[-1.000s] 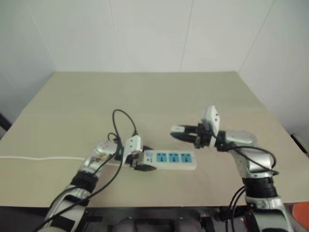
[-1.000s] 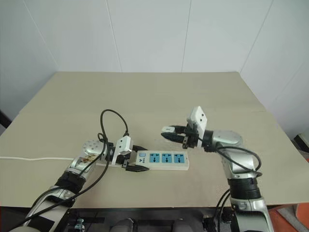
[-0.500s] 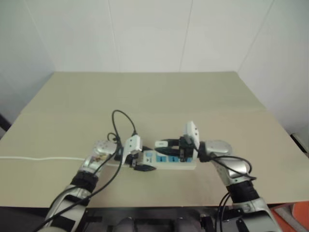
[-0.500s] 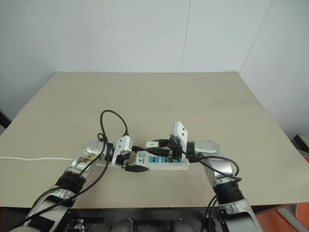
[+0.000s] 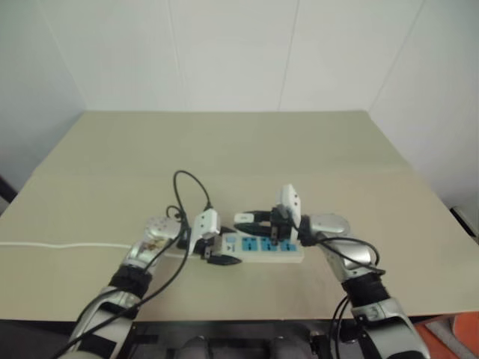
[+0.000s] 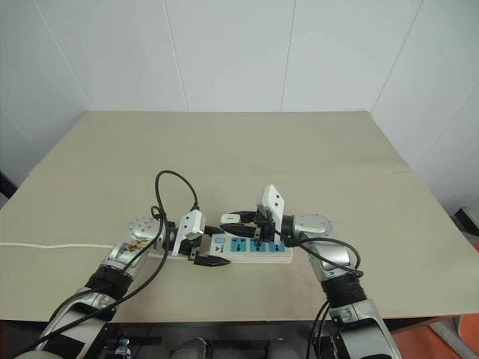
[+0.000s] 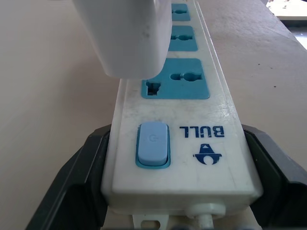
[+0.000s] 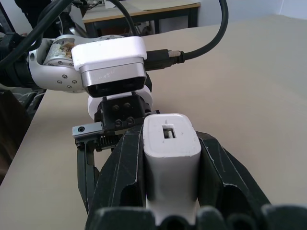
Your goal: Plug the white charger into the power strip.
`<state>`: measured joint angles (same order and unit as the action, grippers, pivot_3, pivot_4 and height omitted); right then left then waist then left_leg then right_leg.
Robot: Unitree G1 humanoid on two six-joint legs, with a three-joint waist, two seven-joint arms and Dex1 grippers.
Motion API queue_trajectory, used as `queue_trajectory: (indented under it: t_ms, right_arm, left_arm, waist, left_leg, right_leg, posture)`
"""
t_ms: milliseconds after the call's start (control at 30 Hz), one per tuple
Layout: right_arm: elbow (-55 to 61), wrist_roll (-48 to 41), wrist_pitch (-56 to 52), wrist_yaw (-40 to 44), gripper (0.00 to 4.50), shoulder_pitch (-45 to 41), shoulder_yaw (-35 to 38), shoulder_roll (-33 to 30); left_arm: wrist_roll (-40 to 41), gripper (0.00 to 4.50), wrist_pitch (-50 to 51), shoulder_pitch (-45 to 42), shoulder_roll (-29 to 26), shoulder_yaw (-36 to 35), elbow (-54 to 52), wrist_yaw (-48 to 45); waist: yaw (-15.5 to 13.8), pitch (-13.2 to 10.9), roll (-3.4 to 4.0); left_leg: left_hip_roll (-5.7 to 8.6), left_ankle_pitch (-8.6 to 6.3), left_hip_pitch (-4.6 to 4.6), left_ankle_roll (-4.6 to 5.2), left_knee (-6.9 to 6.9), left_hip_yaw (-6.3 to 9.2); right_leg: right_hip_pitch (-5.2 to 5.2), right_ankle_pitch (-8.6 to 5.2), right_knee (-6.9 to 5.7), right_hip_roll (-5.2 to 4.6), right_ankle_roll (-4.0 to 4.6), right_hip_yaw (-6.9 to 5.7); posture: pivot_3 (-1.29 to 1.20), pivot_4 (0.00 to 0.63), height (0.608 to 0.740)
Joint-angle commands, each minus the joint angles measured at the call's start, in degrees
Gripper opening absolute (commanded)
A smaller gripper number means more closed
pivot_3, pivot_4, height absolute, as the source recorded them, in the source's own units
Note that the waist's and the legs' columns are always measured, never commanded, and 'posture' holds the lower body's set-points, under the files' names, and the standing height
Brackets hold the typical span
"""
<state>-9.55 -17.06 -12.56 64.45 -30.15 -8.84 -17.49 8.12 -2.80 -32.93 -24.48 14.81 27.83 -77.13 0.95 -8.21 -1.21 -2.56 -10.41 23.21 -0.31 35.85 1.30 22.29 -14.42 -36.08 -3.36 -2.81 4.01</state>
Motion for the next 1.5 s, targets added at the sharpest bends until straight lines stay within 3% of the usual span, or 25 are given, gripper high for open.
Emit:
queue_trajectory:
  t_ms: [33, 1167, 1500]
  right_arm:
    - [1.0, -0.4, 2.1, 0.2, 1.16, -0.3, -0.1, -0.1]
    - [-0.5, 0.4, 4.7, 0.2, 1.16, 0.4, -0.8, -0.7]
    - [-5.7, 2.6, 9.1, 1.2, 1.16, 0.5, -1.2, -2.3]
  left_arm:
    - [-1.2, 3.3, 0.6, 1.1, -1.1, 1.1, -0.4, -1.0]
    - [-1.2, 3.3, 1.2, 0.9, -1.6, 1.4, -0.7, -0.9]
    - [-1.2, 3.3, 1.2, 1.3, -2.0, 1.4, -1.1, -1.1]
  waist:
    - [0.0, 0.0, 0.0]
    - [0.1, 0.0, 0.0]
    - [0.1, 0.0, 0.0]
  left_leg:
    - [0.0, 0.0, 0.0, 0.0, 0.0, 0.0]
    - [-0.02, 0.0, 0.0, 0.0, -0.02, 0.0]
    - [-0.03, 0.0, -0.02, 0.0, -0.02, -0.01]
  right_leg:
    - [0.0, 0.0, 0.0, 0.0, 0.0, 0.0]
    - [0.01, -0.01, 0.01, 0.02, 0.01, 0.0]
    - [0.0, -0.01, 0.01, 0.02, 0.0, 0.0]
  posture:
    - [0.0, 0.15, 0.74]
    - [0.0, 0.15, 0.74]
    - [0.0, 0.15, 0.74]
